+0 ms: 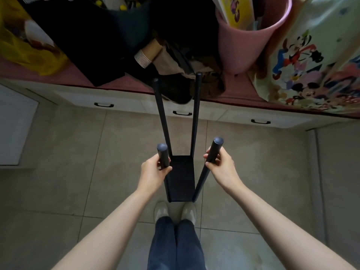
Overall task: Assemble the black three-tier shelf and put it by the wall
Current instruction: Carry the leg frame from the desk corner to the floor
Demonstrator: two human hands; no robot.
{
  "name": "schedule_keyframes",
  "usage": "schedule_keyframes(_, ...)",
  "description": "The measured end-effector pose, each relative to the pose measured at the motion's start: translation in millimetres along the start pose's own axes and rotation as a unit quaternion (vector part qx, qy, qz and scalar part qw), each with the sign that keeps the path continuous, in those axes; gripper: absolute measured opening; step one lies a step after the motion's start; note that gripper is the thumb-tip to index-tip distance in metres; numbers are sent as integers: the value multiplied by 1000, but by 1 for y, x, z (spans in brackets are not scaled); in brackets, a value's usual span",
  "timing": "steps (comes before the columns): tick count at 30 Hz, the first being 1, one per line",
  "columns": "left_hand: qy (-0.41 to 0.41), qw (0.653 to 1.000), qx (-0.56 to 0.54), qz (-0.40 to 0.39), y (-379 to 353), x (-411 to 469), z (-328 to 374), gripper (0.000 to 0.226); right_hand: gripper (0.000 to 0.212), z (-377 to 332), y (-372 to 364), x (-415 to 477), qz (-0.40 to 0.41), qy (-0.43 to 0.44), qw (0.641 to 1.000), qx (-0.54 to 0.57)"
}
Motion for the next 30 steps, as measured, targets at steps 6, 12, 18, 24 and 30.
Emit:
schedule_keyframes(6, 38, 999, -2, 30, -29, 4, -33, 15, 30, 40, -6, 14, 47, -38, 998, 18)
schedule_keyframes(12, 25, 999, 23, 22, -52, 4, -49, 15, 28, 71, -9, 20, 73, -51, 996, 24)
schedule_keyframes(18, 10, 999, -34, 18, -66, 11, -54, 33, 31, 94, -11, 25, 106, -72, 991, 51)
schedule_keyframes(24, 12, 1000, -19, 2, -75, 13, -72, 38, 40, 107, -17, 23, 116, -67, 988, 75)
schedule_keyframes(30, 38, 998, 12, -51, -81, 14, -90, 50, 33, 123, -25, 17, 112, -54, 992, 23)
Point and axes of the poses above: each hand's wrist, its own x-axis towards the middle knuckle, its own y-axis out of the back of the hand, z = x × y, the point moved 9 cm from there along x, towards the middle knuckle, and after that the axes turned 3 degrees about -y, right-handed, at the moved point
